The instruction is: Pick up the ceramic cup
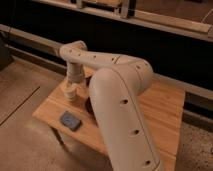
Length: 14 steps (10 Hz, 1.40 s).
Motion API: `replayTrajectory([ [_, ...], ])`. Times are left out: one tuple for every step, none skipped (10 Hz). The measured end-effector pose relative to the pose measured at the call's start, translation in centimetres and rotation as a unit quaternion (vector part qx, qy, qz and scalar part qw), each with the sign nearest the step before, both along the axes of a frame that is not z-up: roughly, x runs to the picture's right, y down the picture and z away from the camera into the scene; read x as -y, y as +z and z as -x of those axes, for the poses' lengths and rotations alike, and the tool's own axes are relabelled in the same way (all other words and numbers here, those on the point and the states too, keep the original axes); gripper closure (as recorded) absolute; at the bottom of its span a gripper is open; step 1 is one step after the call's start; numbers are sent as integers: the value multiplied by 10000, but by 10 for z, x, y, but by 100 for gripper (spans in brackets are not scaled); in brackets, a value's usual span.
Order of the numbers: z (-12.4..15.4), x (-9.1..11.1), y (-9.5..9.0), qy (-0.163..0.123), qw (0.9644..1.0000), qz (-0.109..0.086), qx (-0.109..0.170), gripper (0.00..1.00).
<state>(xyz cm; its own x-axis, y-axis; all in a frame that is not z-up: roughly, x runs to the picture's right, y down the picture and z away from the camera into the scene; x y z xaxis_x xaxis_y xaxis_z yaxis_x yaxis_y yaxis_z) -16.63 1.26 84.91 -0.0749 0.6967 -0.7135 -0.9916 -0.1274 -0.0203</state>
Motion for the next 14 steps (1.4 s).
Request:
replayTrajectory([
  [2,3,3,-3,10000,-76,43,65],
  [1,3,4,-17,9999,-102,42,74],
  [0,5,4,-19,9999,-145,43,87],
  [-2,5,3,-20,9998,-182,39,96],
  [-3,8,0,2,9997,-246,33,100],
  [-4,12,-4,46,9994,-354,33,100],
  [-7,17,-10,113,9988,-481,29,100],
  [-10,24,-19,182,9977,-649,29,100],
  [-13,29,-28,214,9967,-785,41,100],
  [-17,37,-43,222,9948,-991,51,100],
  [-21,44,-58,208,9925,-1205,64,100],
  [-24,49,-72,176,9903,-1376,69,100],
  [-26,52,-83,145,9887,-1492,68,100],
  [-29,53,-97,79,9865,-1636,52,100],
])
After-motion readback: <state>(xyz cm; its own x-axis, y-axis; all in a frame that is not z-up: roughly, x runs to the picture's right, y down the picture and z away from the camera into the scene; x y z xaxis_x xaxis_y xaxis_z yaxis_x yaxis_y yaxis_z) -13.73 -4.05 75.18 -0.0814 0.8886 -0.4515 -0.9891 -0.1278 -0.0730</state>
